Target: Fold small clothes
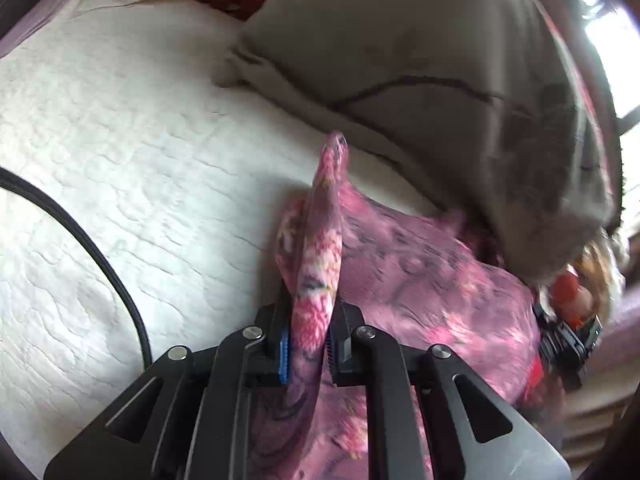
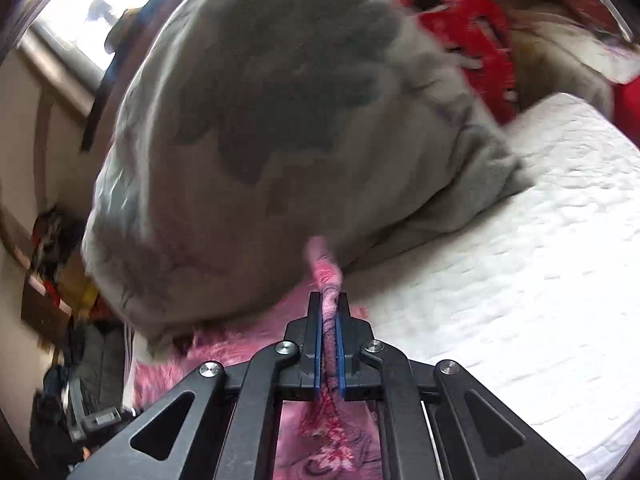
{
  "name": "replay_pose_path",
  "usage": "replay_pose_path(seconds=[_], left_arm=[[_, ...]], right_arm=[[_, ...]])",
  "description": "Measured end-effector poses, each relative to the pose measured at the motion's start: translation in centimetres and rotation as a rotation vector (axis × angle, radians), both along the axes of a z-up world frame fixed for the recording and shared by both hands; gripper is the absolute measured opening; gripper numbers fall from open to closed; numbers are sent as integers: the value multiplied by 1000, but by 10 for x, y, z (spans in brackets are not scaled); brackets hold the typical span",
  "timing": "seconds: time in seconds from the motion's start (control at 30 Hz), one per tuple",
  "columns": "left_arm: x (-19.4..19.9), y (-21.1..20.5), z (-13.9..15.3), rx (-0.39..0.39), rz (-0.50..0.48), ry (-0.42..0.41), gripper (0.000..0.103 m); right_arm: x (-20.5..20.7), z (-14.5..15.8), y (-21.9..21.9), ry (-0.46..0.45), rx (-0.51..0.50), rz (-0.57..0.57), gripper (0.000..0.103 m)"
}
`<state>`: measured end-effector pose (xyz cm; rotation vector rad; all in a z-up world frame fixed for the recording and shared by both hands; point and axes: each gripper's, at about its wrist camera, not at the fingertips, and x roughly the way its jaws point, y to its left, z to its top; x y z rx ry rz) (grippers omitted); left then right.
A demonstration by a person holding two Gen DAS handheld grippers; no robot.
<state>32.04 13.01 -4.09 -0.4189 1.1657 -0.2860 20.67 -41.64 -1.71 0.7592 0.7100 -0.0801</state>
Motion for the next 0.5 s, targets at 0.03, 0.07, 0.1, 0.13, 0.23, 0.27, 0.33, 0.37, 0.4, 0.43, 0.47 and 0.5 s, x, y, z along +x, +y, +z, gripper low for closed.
replay_pose_path(seconds=[0.03, 0.07, 0.1, 0.13, 0.23, 0.27, 0.33, 0.37, 0.4, 0.43, 0.47, 0.5], left_arm=[[2, 0, 0, -2, 15, 3, 10], [1, 4, 0, -14, 34, 11, 10], [-1, 7, 2, -31, 51, 17, 10], [-5, 9, 5, -44, 57, 13, 10], [-30, 14, 20, -34, 32, -20, 11], [-44, 14, 27, -41, 25, -47, 13], [-69, 12, 35, -56, 24, -85, 22], [-81, 10, 38, -61, 32, -101, 28], [-91, 6, 39, -62, 45, -111, 32], [-101, 5, 37, -67, 66, -117, 33], [-111, 0, 34, -73, 91, -114, 33], [-114, -4, 27, -74, 109, -98, 33]], right_arm=[[3, -12, -6, 72, 7, -16, 5], [10, -20, -5, 137, 11, -13, 5], [10, -30, -6, 186, 28, 1, 5], [6, -27, -6, 154, 42, -10, 10], [-26, -11, -13, 76, 92, -33, 17], [-39, -11, -17, 60, 107, -13, 20], [-63, -11, -15, 60, 101, 18, 35], [-76, -13, -14, 65, 100, 33, 35], [-85, -17, -12, 68, 111, 49, 35], [-92, -22, -8, 73, 129, 61, 35], [-91, -26, 3, 79, 146, 67, 35], [-96, -30, 5, 89, 153, 66, 33]])
